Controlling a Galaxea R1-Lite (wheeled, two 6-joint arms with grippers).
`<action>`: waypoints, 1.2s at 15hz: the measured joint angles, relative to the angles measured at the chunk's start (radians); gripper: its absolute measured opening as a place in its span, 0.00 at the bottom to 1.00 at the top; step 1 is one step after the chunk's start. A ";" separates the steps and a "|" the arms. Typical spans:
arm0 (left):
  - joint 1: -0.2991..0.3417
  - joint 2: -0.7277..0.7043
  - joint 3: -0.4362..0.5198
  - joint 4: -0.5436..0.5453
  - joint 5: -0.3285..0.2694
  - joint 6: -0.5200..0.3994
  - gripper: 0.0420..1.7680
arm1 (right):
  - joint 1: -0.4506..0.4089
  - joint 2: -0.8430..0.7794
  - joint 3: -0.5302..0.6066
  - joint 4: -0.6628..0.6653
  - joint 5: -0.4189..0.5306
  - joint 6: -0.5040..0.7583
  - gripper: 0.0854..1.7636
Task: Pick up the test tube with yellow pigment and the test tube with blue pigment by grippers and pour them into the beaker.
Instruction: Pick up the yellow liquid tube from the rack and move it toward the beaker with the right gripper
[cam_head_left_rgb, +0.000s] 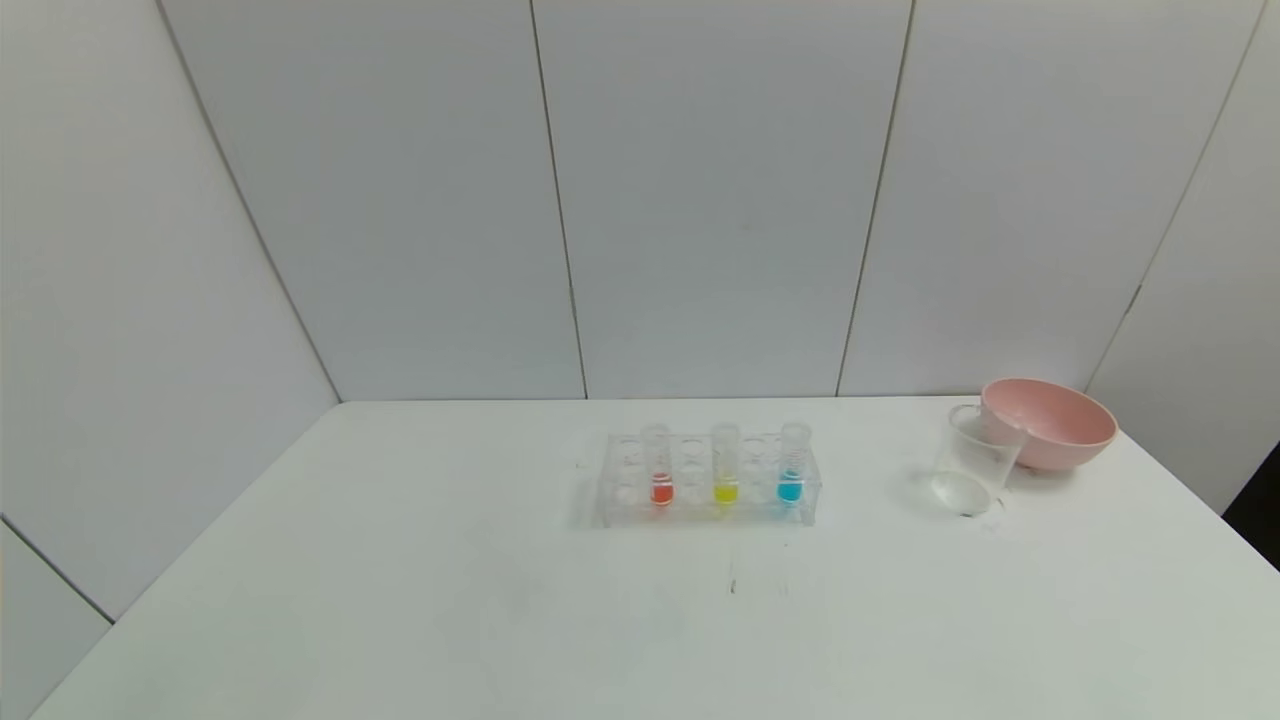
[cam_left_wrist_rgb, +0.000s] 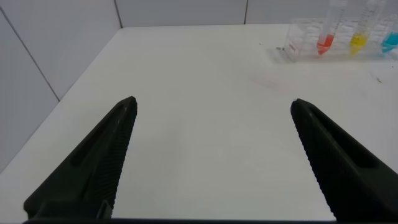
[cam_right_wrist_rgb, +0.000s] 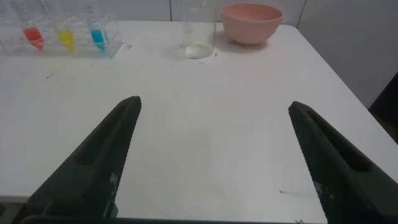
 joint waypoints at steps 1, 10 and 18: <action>0.000 0.000 0.000 0.000 0.000 0.000 1.00 | 0.000 0.000 0.000 0.000 0.000 0.000 0.97; 0.000 0.000 0.000 0.000 0.000 0.000 1.00 | 0.000 0.000 0.000 0.004 -0.003 0.005 0.97; 0.000 0.000 0.000 0.000 0.000 0.000 1.00 | -0.001 0.000 0.000 -0.006 -0.007 0.009 0.97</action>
